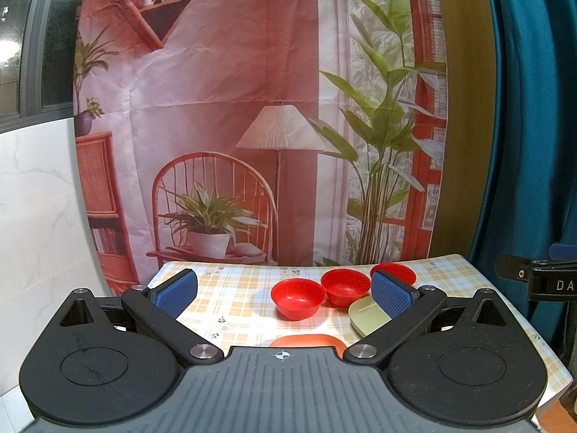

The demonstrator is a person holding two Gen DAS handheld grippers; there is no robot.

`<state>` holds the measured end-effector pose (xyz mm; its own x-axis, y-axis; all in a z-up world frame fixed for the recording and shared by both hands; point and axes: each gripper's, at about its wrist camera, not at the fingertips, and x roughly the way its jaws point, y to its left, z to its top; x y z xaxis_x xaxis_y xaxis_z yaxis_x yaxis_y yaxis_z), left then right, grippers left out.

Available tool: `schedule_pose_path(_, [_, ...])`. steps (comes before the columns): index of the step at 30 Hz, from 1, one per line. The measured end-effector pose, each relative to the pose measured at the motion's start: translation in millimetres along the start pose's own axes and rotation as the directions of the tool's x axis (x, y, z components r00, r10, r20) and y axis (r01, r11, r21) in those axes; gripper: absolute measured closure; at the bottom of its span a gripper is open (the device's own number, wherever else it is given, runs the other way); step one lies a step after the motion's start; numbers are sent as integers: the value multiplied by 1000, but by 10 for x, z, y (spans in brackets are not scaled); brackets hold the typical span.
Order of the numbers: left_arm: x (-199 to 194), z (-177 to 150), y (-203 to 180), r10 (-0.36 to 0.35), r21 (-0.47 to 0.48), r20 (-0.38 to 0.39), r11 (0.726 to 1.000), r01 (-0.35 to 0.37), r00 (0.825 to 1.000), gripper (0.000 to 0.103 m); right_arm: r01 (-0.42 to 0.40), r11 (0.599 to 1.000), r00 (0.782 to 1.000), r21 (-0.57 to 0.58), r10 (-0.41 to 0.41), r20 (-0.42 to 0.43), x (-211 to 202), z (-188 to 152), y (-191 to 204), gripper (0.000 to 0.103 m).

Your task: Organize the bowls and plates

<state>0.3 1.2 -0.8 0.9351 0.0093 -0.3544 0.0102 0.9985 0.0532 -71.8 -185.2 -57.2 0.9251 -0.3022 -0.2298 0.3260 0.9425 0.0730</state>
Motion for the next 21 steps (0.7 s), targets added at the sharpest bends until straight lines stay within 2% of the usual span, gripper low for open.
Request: schedule_pose_path(21, [-2,15,10,-1,-2,2,1000,1,1000,0,0,1000,1000,0,0,1,-1,4,0,0])
